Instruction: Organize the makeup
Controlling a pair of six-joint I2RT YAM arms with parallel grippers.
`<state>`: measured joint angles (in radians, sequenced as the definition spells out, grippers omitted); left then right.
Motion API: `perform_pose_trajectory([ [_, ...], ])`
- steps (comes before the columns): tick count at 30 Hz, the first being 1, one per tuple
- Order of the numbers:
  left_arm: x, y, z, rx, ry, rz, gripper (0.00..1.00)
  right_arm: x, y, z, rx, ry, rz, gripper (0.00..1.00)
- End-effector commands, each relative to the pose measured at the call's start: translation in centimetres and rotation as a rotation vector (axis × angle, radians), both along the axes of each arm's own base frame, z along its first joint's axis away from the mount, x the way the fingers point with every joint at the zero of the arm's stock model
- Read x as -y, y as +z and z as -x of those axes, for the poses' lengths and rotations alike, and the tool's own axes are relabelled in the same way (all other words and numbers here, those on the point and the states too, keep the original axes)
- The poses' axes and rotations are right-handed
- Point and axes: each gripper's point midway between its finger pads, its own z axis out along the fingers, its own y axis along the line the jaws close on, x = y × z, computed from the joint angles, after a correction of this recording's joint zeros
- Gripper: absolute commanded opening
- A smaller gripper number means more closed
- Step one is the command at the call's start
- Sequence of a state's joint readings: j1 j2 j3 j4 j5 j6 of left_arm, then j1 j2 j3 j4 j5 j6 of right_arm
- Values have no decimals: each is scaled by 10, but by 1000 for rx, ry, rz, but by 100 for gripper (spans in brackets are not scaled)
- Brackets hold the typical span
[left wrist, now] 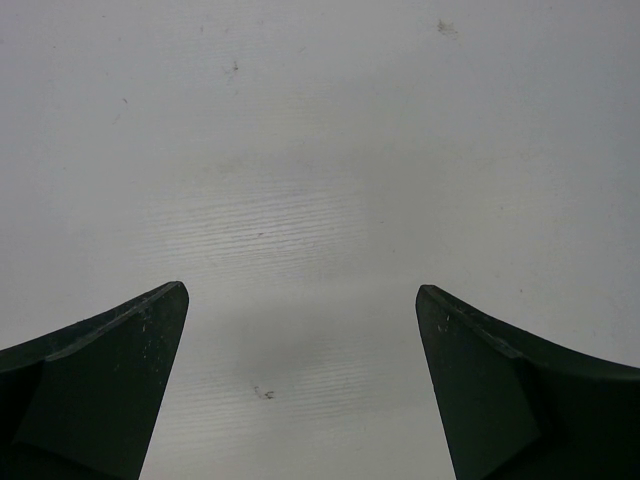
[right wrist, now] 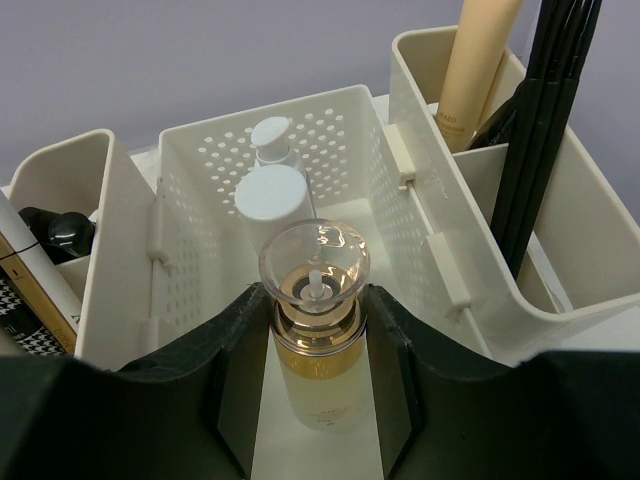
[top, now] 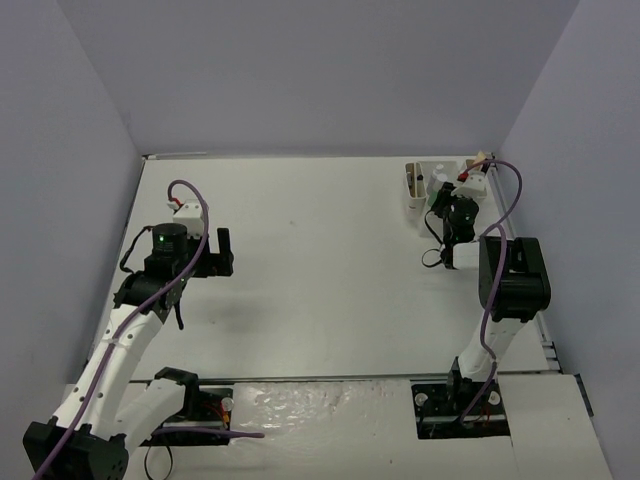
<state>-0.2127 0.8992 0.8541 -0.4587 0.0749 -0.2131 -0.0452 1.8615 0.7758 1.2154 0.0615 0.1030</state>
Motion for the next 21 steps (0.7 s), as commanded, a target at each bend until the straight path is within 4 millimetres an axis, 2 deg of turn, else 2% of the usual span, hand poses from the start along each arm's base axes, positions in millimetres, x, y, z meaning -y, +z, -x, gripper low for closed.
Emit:
perform_pose_trajectory([
  [1,-4,25,-11,100,23,9,97,1,42,-6,164,-4,-8,4],
  [6,-4,26,-11,104,21,7,97,-1,37,-1,154,3,-17,16],
  [10,-4,26,-10,104,22,6,97,-1,41,7,162,0,-23,33],
  [11,-4,26,-10,104,22,6,97,-2,40,8,159,1,-23,34],
  [15,-4,27,-9,107,20,6,97,-3,52,14,164,5,-21,49],
  [21,-4,26,-9,103,16,5,97,-4,80,24,179,5,-16,63],
])
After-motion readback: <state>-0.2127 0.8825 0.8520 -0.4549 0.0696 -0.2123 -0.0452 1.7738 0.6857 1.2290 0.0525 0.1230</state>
